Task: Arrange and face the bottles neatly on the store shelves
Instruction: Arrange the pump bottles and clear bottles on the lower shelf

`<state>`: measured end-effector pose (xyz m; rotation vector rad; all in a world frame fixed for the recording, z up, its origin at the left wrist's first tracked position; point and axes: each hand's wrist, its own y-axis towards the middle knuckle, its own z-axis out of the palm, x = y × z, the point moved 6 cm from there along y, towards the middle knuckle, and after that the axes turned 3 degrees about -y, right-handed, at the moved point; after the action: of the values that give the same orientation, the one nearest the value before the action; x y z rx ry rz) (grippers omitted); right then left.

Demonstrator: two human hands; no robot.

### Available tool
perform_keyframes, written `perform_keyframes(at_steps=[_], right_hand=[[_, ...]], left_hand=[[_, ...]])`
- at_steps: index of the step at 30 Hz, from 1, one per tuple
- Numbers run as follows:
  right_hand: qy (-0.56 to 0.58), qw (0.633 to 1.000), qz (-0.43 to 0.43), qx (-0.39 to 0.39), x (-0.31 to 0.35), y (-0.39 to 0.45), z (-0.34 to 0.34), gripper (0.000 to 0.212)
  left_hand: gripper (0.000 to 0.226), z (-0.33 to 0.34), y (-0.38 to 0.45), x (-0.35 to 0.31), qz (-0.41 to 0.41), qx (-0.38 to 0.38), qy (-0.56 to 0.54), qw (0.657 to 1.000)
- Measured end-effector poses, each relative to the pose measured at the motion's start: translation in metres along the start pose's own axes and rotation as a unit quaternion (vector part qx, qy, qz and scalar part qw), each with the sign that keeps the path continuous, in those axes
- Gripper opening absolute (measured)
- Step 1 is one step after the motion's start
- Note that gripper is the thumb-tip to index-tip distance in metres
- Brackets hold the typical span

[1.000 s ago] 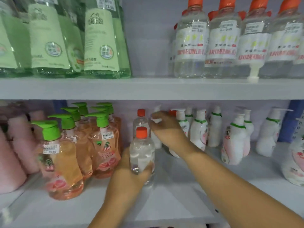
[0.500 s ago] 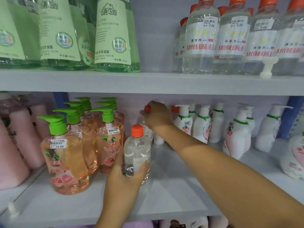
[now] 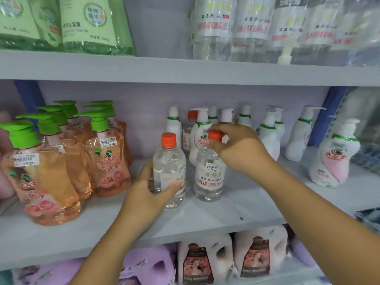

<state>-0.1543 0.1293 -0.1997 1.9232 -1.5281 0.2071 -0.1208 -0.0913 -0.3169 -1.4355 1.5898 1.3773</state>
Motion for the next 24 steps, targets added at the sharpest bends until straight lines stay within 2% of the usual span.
perform_keyframes(at_steps=[4, 7, 8, 10, 15, 19, 22, 24], right_hand=[[0.035, 0.997, 0.006, -0.070, -0.029, -0.009, -0.009, 0.046], [0.169, 0.983, 0.063, -0.015, -0.055, -0.024, 0.005, 0.071], [0.210, 0.975, 0.072, 0.023, -0.060, -0.030, 0.015, 0.071], [0.249, 0.962, 0.075, 0.079, -0.065, -0.042, 0.031, 0.057], [0.273, 0.957, 0.058, 0.076, -0.066, -0.064, 0.027, 0.050], [0.309, 0.945, 0.048, 0.099, -0.068, -0.106, -0.018, 0.050], [0.346, 0.932, -0.008, 0.109, -0.054, -0.139, -0.082, 0.056], [0.359, 0.926, -0.056, 0.105, -0.042, -0.151, -0.130, 0.052]], left_hand=[[0.053, 0.020, -0.003, -0.012, 0.010, 0.042, 0.016, 0.999], [0.070, 0.032, -0.010, -0.012, 0.009, 0.042, 0.017, 0.999], [0.075, 0.035, -0.012, -0.012, 0.007, 0.027, 0.013, 1.000], [0.077, 0.039, -0.016, -0.015, 0.003, -0.009, 0.010, 1.000], [0.073, 0.045, -0.043, -0.035, -0.033, -0.082, 0.023, 0.996], [0.069, 0.050, -0.098, -0.071, -0.034, -0.135, 0.019, 0.990], [0.067, 0.047, -0.141, -0.126, 0.004, -0.186, -0.015, 0.982], [0.062, 0.043, -0.160, -0.174, 0.044, -0.206, -0.038, 0.977]])
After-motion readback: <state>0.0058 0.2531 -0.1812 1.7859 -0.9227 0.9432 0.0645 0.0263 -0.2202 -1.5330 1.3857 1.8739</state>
